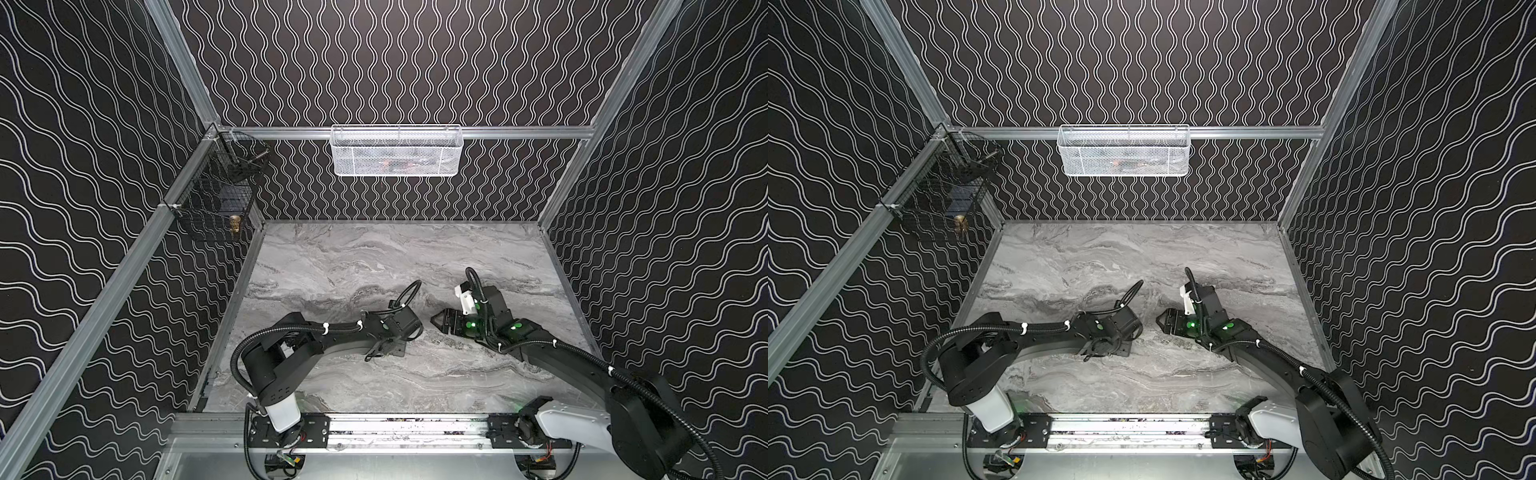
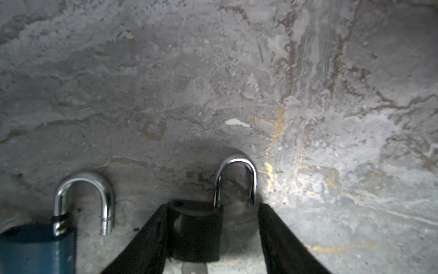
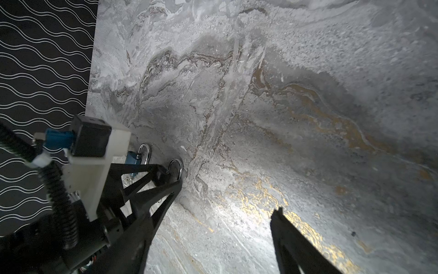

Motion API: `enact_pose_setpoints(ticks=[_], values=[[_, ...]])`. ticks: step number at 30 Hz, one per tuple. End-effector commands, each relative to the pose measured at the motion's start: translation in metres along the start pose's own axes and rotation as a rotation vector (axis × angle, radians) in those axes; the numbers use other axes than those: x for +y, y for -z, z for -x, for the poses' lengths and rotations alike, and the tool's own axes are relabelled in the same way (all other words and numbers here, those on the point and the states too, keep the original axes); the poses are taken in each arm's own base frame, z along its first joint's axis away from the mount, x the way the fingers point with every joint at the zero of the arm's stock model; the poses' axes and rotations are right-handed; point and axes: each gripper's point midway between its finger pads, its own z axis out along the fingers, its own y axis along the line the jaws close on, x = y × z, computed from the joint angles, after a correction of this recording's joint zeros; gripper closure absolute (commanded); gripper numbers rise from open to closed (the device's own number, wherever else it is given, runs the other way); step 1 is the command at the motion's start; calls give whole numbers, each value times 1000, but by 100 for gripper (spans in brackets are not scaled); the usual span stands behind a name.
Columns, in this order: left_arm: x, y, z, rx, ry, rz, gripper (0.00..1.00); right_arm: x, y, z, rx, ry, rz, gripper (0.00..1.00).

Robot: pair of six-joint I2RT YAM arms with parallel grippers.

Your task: Unlock with the key

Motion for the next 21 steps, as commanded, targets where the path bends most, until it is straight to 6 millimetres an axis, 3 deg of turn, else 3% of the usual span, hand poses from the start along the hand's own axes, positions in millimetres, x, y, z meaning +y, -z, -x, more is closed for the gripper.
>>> enact_pose_setpoints(ticks=[1, 5, 13, 21], values=[[9, -7, -28, 120, -20, 16, 36, 10, 1, 9, -26, 3, 35, 20], [3, -7, -25, 114, -22, -8, 28, 10, 2, 11, -35, 2, 31, 20], [-11, 5, -9, 77, -6, -69, 2, 12, 7, 16, -59, 3, 35, 20], [-21, 21, 9, 25, 39, -135, 1, 12, 13, 20, -78, 3, 40, 19]])
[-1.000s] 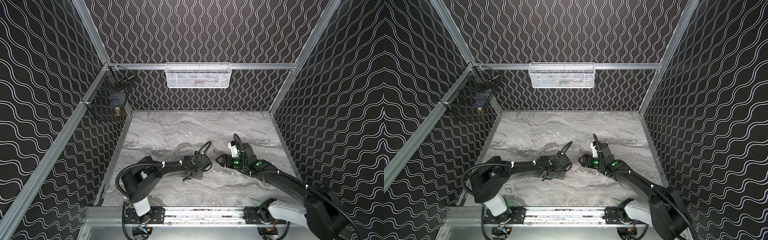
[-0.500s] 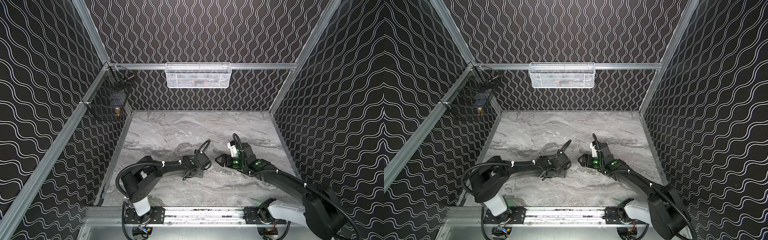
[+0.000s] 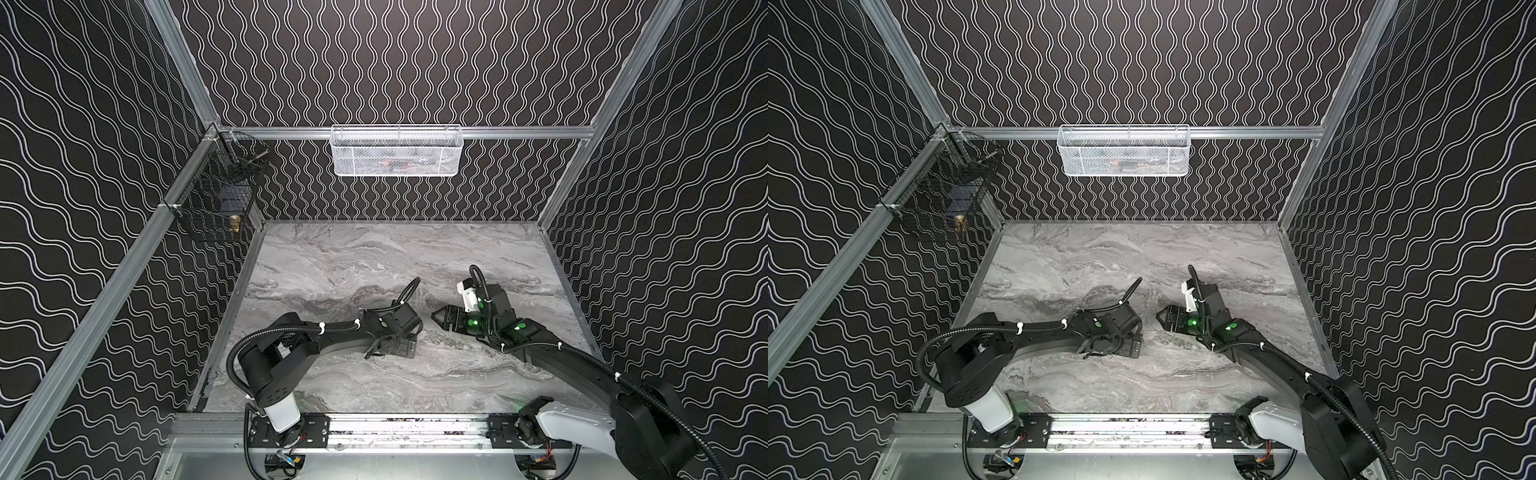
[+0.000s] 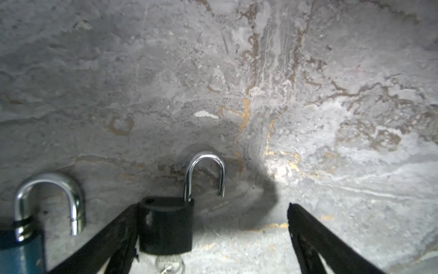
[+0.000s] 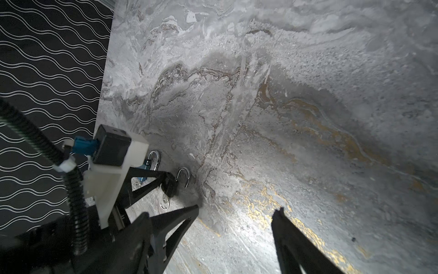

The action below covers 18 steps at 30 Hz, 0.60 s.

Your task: Unlock with the key

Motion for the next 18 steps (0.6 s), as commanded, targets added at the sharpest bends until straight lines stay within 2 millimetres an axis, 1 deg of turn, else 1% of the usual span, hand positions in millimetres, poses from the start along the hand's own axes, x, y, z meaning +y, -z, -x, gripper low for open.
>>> enact_pose_setpoints(ticks=[1, 3, 9, 11, 13, 14, 15, 16, 18], values=[[-9, 13, 8, -25, 38, -56, 1, 4, 3, 7, -28, -6, 16, 19], [-11, 20, 12, -49, 51, -82, 1, 3, 3, 6, -29, -5, 16, 18], [-2, 34, 22, -81, 69, -50, 2, 5, 4, 8, -32, -5, 29, 18], [0, 44, 31, -119, 76, -56, 1, 3, 6, 12, -44, 0, 10, 18], [9, 61, 45, -184, 93, -47, 1, 0, 12, 21, -70, 4, -16, 16], [19, 69, 54, -221, 114, -35, 2, -3, 16, 27, -92, 5, -40, 13], [32, 75, 64, -255, 136, -16, 1, -8, 20, 35, -128, 3, -83, 2], [48, 81, 73, -288, 168, 13, 1, -13, 25, 43, -162, 10, -119, 1], [97, 92, 93, -354, 267, 92, 2, -32, 39, 65, -283, 3, -238, 1]])
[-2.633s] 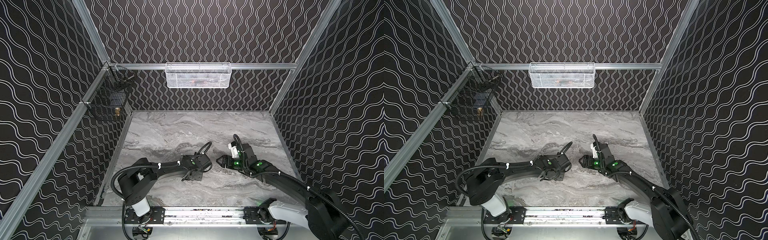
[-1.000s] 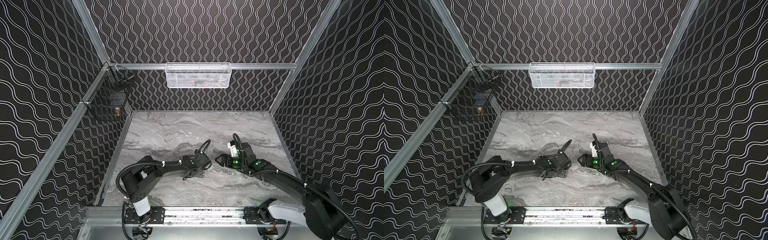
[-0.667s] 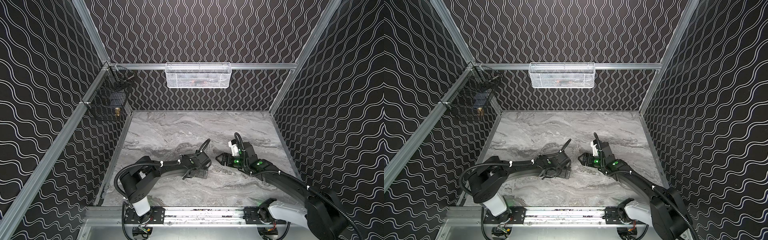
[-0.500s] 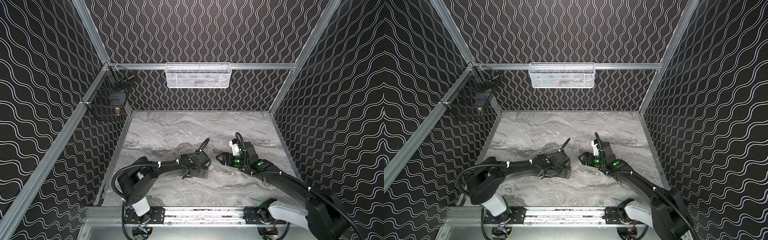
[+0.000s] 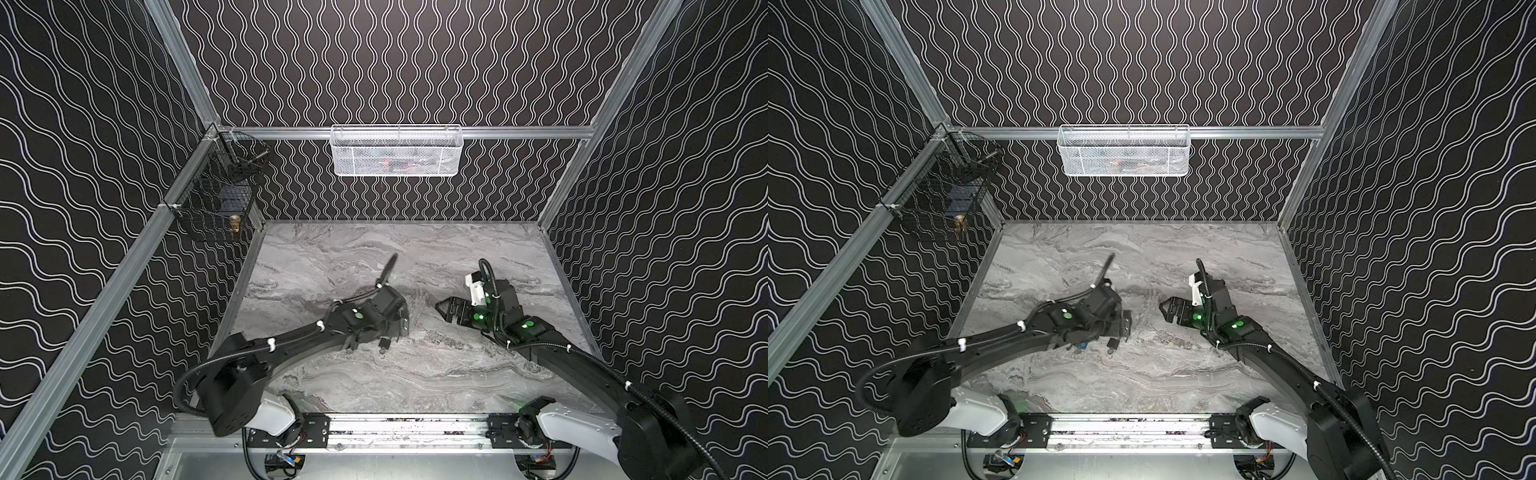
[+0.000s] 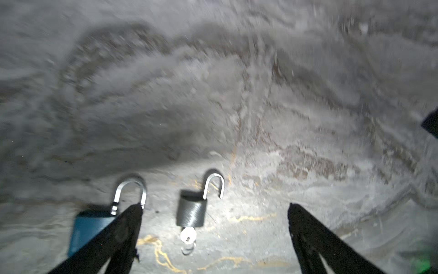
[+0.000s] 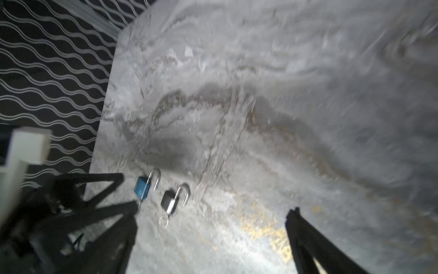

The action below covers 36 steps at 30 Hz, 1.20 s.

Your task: Unlock with the key

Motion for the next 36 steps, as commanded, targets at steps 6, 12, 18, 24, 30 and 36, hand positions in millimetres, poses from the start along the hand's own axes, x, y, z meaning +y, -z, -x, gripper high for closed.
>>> enact_pose_setpoints(ticks=[6, 12, 18, 24, 30, 36], values=[[188, 38, 102, -379, 204, 518, 1, -105, 61, 95, -543, -24, -530, 1], [292, 36, 92, -469, 258, 680, 2, -181, 89, 108, -741, -5, -814, 1], [294, 17, 79, -611, 88, 643, 1, -224, 90, 101, -798, 60, -834, 1], [280, -3, 80, -697, -8, 536, 1, -203, 70, 109, -808, 251, -590, 1], [247, -20, 74, -777, -182, 357, 1, -214, 49, 95, -717, 257, -538, 1], [251, -43, 82, -629, -177, 431, 1, -208, 37, 105, -684, 303, -533, 1]])
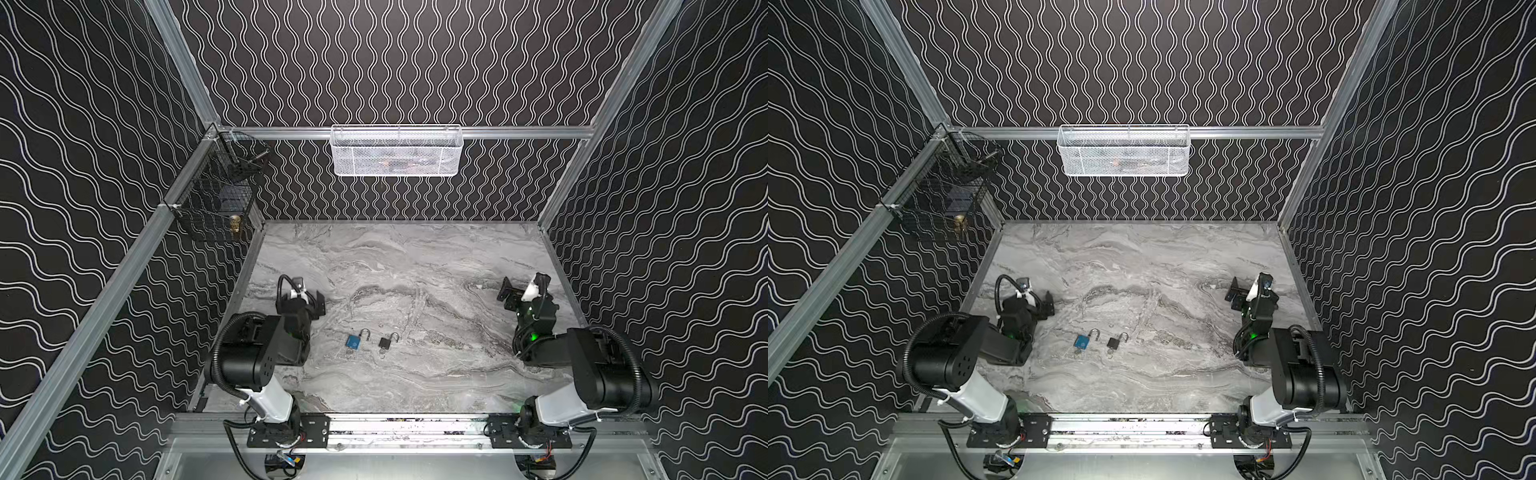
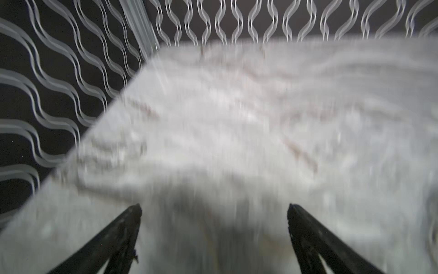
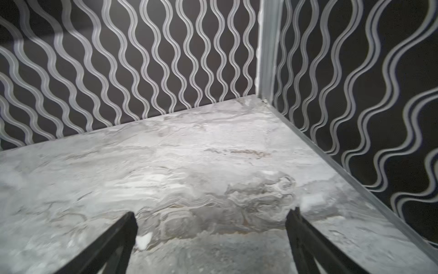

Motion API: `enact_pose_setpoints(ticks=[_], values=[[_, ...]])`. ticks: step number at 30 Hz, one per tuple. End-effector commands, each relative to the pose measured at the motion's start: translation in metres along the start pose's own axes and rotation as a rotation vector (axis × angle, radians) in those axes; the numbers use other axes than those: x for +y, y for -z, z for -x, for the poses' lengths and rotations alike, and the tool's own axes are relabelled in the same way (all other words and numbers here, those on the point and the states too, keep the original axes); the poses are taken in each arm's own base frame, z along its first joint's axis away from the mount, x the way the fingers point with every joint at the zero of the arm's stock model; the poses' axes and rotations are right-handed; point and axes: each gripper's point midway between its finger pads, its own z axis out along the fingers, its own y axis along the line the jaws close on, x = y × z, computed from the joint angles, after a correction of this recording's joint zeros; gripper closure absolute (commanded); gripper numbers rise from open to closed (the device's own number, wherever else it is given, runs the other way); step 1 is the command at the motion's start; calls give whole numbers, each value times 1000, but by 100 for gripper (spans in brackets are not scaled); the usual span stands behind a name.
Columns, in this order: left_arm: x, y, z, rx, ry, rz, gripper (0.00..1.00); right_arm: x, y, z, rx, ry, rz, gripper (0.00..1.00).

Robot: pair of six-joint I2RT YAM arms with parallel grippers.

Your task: Unlock with the key

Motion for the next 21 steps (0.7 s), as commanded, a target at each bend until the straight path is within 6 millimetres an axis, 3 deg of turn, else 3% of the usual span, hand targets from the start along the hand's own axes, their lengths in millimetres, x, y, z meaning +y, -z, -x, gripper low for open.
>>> enact_pose_setpoints(ticks=[1, 21], values=[[-5, -2, -1, 13, -55, 1, 1, 6, -1, 5, -2, 28, 28, 1], [-5, -1, 0, 6, -62, 5, 1, 11, 0, 6, -27, 45, 59, 1]])
